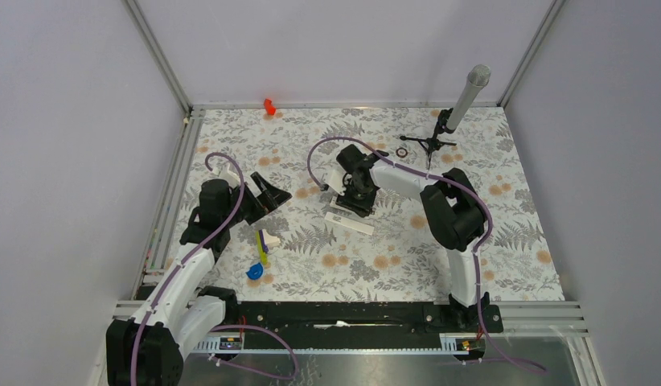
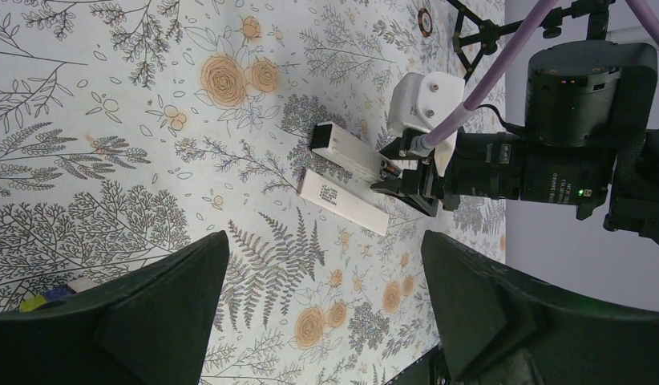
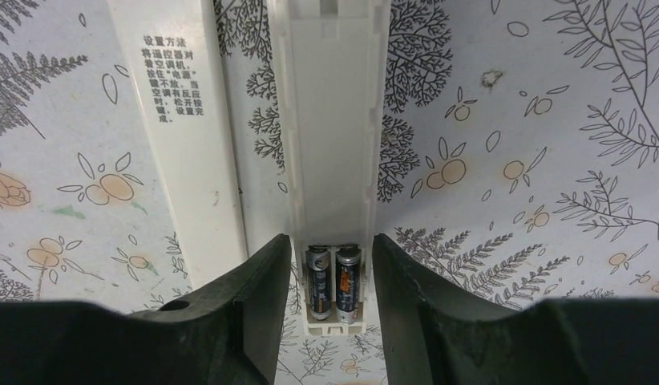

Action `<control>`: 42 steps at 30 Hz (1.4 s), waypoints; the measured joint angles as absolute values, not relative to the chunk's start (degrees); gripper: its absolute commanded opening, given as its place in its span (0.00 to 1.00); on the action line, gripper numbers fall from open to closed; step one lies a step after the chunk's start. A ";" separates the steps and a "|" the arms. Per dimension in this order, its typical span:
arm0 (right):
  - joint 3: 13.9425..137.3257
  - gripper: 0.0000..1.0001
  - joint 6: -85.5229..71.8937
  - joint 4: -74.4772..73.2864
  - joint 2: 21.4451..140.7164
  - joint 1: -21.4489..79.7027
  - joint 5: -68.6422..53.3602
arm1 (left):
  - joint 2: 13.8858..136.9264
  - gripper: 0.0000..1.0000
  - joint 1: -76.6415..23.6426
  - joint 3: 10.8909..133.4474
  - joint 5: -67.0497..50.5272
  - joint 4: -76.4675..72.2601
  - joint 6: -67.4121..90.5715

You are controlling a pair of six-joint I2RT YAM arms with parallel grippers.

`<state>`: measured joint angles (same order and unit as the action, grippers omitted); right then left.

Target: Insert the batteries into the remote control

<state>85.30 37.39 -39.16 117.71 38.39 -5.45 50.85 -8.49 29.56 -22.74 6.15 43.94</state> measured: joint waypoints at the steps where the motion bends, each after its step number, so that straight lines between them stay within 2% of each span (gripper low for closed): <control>1: 85.30 0.50 37.26 -39.42 117.71 38.35 -5.43 | 50.85 0.96 -8.49 29.56 -22.74 6.13 43.83; 6: 85.34 0.53 36.40 -39.99 117.69 38.22 -5.61 | 50.85 0.96 -8.49 29.56 -22.63 6.11 43.42; 10: 85.47 0.74 34.39 -40.07 116.44 38.22 -7.03 | 50.70 0.95 -8.49 29.56 -22.00 6.28 43.24; 13: 86.46 0.78 31.53 -39.88 113.80 38.20 -8.16 | 49.54 0.95 -8.49 29.56 -20.29 6.85 42.85; 16: 86.24 0.77 26.59 -36.82 109.16 38.17 -9.76 | 46.44 0.95 -8.49 29.58 -16.08 8.05 41.87; 20: 82.50 0.66 18.83 -29.87 102.91 38.17 -12.91 | 42.63 0.99 -8.47 30.70 -10.15 10.28 40.36; 24: 79.05 0.68 14.13 -25.12 101.73 38.63 -18.00 | 41.95 0.99 -8.27 32.75 -6.39 11.11 39.70; 30: 77.12 0.68 12.91 -23.92 104.86 42.78 -18.55 | 40.42 0.99 -7.84 32.88 -3.60 12.58 40.27; 42: 83.48 0.64 13.65 -28.58 114.96 46.83 -11.38 | 39.33 0.98 -7.68 32.86 -3.77 13.50 41.01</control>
<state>83.48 13.65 -28.58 114.96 46.83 -11.38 39.33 -7.68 32.86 -3.77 13.50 41.01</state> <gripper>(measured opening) 0.650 0.985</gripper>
